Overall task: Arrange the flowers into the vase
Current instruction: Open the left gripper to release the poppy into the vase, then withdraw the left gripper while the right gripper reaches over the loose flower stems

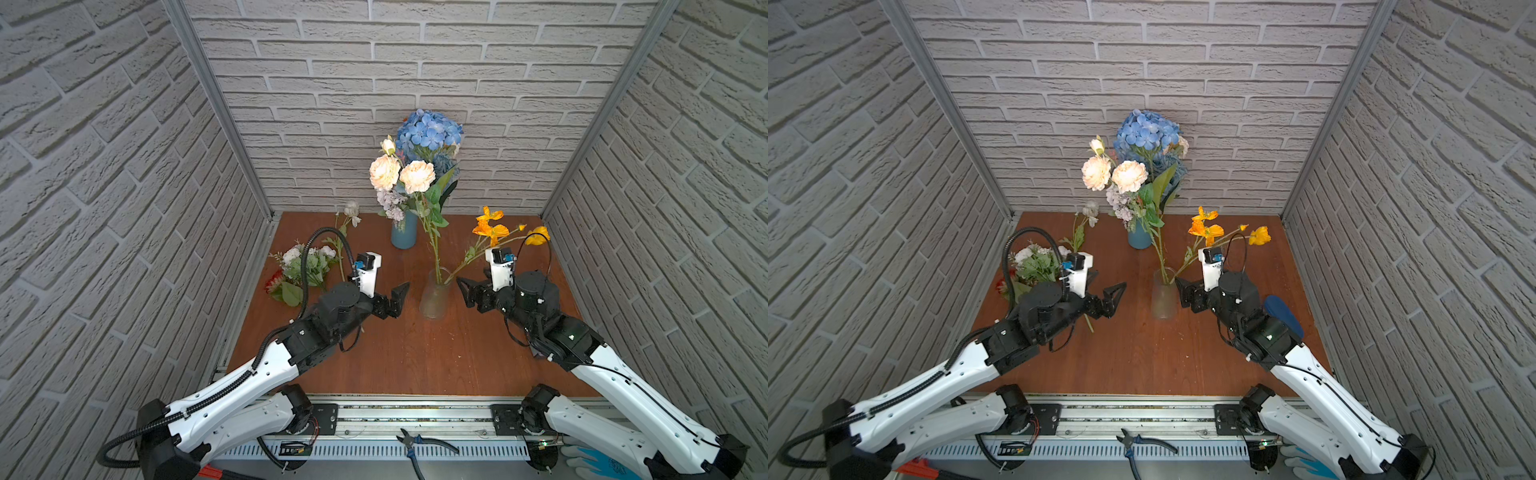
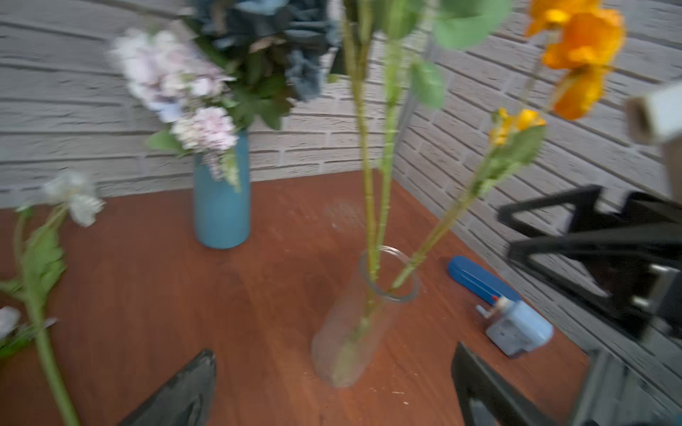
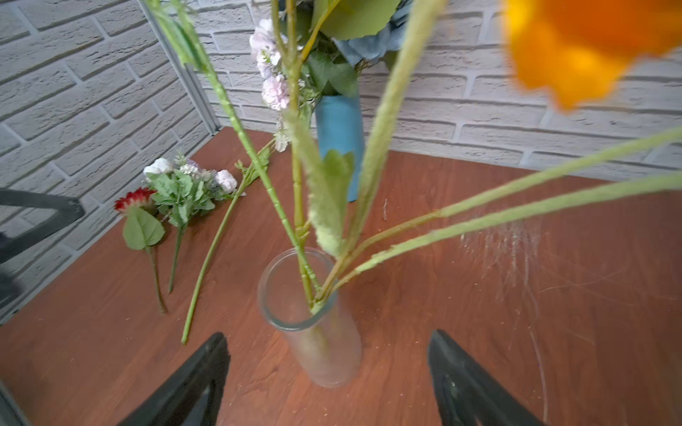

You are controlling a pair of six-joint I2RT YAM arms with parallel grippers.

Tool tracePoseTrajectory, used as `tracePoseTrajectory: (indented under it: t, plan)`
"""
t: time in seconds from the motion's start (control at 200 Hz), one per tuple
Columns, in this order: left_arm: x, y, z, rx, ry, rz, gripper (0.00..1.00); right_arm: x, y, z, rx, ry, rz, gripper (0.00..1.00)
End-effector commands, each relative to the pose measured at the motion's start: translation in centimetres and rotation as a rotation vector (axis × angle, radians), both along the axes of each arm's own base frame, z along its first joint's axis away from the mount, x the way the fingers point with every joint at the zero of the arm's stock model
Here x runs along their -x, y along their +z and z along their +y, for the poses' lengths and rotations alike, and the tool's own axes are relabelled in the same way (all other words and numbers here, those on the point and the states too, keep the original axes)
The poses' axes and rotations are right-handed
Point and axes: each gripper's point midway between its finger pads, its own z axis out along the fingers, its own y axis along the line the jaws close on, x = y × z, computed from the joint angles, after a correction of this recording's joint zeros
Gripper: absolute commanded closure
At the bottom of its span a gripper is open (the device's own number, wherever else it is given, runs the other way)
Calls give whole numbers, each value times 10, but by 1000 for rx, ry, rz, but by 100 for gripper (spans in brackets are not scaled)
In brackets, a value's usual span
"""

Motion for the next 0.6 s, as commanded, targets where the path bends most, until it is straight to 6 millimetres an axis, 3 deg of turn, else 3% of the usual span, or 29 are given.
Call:
tracePoseTrajectory:
  t: [0.0, 0.145, 0.35, 0.465, 0.595]
  plan:
    - [-12, -26, 49, 56, 190, 97, 2, 13, 7, 19, -26, 59, 21, 20]
    - [-24, -59, 104, 85, 370, 191, 2, 24, 3, 66, -71, 161, 72, 29]
    - [-38, -94, 166, 184, 582, 296, 2, 30, -37, 169, 11, 312, 175, 35]
    - [-43, -106, 190, 274, 646, 318, 2, 19, -69, 226, 70, 349, 269, 39]
    - [-44, -107, 207, 330, 673, 306, 2, -6, -107, 269, 102, 302, 344, 41]
